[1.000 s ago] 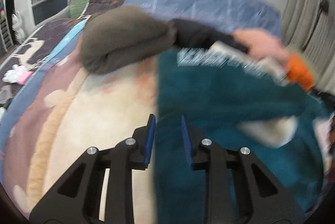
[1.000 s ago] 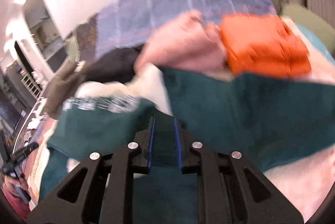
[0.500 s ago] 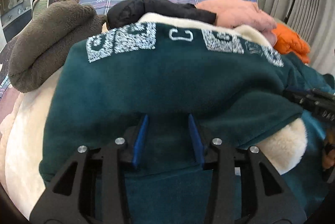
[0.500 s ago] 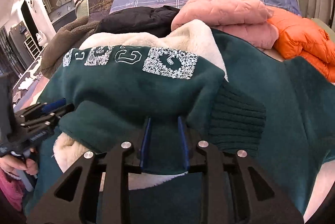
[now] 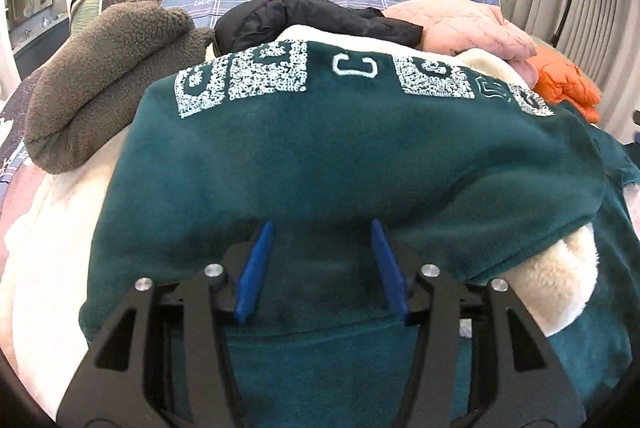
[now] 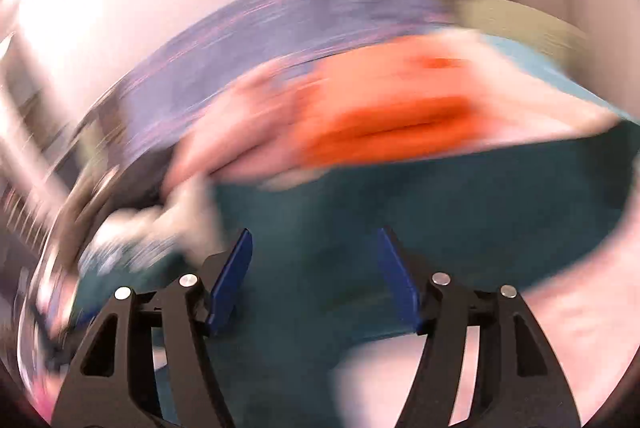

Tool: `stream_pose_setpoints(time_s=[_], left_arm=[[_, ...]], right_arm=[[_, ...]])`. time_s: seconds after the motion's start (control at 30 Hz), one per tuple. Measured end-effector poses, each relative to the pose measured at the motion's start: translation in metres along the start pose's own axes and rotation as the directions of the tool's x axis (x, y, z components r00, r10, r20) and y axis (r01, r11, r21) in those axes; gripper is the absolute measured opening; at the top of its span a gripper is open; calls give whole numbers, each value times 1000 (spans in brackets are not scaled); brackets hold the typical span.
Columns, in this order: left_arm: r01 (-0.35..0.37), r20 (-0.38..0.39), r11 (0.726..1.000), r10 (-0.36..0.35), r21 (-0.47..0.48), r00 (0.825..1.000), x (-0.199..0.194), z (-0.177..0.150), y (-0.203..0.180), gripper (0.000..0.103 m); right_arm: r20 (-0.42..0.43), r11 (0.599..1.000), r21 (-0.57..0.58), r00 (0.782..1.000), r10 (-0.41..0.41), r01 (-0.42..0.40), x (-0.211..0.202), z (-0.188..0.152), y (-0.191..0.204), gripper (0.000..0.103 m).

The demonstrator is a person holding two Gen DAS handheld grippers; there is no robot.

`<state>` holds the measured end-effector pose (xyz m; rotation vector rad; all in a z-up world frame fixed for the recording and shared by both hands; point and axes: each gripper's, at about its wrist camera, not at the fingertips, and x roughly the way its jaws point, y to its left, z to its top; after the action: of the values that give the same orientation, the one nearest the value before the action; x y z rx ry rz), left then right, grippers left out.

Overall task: Fold large clothes
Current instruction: 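Grasp a teal sweatshirt sleeve with the right gripper and lift it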

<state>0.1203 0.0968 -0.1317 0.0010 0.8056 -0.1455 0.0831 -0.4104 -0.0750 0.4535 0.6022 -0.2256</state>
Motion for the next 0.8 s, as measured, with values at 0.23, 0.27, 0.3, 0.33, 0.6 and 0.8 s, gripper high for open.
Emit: stream_pose_setpoints(time_s=[0.23,0.27,0.3,0.33,0.6,0.8], left_arm=[[1,0,1000,-1,-2,1000,0,0,2,55],[0,0,1000,0,-1,1000,0,0,2,55],[0,0,1000,0,-1,1000,0,0,2,55],[0,0,1000,0,-1,1000,0,0,2,55],[0,4,1000,0,-13,1000,0,-1,6,59],[24,6,999,-24,-34,1000,0,-2,10,59]], right_arm=[[1,864,455,971,-241,214,-7,32,-175,70],[-20,850,471,967,-255,234,-1,34,-188,73],[-37,846,480,969,-243,231,8,34,-196,75],[-45,845,492,975,-218,211,17,34,-204,76],[21,760,640,985,-171,118,23,36,-235,21],[161,830,523,979,126,-193,-5,58,-148,15]])
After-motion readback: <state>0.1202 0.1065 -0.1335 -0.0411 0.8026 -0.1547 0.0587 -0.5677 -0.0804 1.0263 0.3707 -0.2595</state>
